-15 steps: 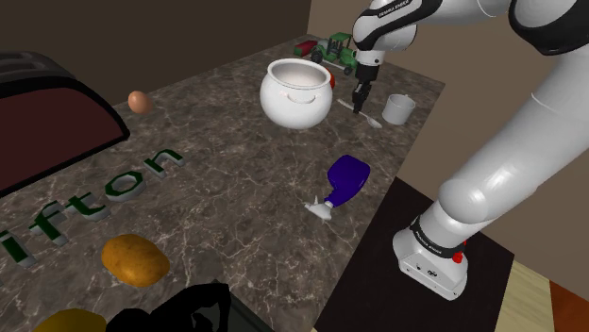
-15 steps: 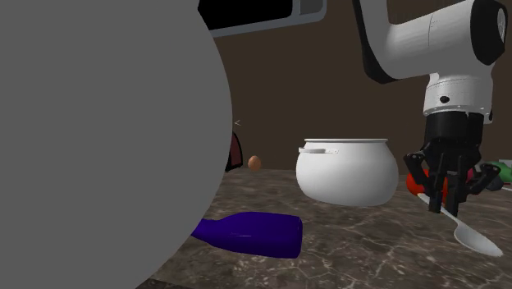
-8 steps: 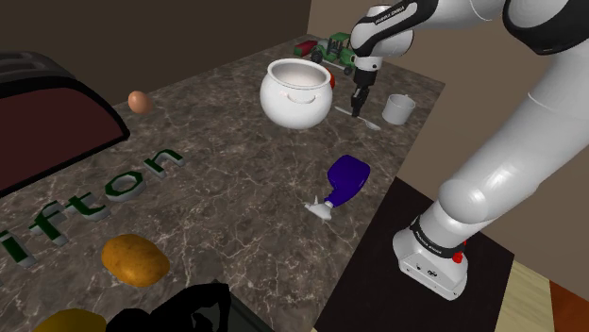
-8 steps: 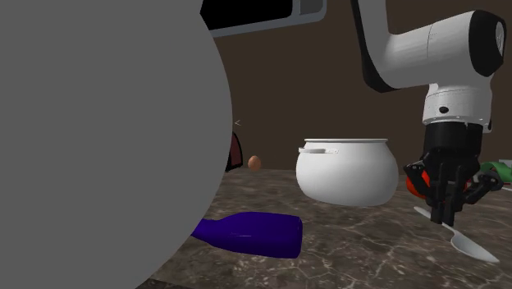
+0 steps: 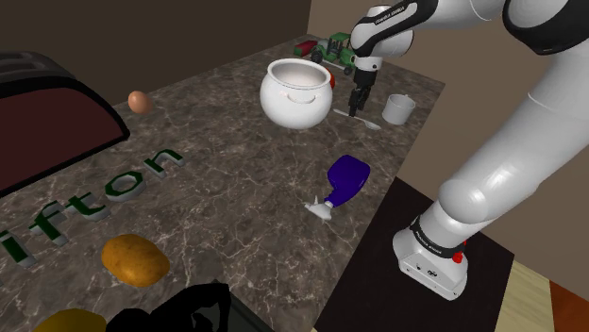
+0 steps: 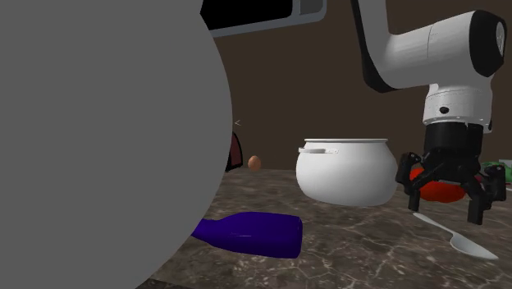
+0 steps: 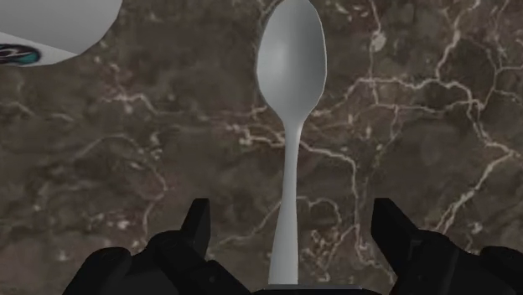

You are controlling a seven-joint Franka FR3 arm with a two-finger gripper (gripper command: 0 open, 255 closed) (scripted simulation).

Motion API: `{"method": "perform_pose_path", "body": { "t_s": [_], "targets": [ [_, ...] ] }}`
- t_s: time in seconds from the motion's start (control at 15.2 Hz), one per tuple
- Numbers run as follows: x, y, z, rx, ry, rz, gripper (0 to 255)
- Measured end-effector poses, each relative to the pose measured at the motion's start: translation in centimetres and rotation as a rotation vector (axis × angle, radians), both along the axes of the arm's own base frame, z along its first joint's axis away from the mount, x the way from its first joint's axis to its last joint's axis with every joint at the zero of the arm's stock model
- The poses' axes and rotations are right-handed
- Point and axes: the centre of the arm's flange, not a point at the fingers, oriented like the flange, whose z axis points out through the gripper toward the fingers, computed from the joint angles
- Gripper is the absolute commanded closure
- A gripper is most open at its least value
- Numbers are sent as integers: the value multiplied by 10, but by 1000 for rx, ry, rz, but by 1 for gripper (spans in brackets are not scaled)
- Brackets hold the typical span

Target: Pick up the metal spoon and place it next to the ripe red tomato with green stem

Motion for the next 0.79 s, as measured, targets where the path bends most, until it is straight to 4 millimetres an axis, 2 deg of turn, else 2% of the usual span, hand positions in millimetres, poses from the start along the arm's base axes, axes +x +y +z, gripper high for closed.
{"method": "perform_pose_path", "body": {
  "t_s": [0.13, 0.4, 0.79],
  "targets": [
    [1, 1, 7, 0, 0, 0, 0],
    [7, -5, 43, -1, -1, 0, 0],
    [8, -6, 49, 0, 0, 0, 0]
  ]
}}
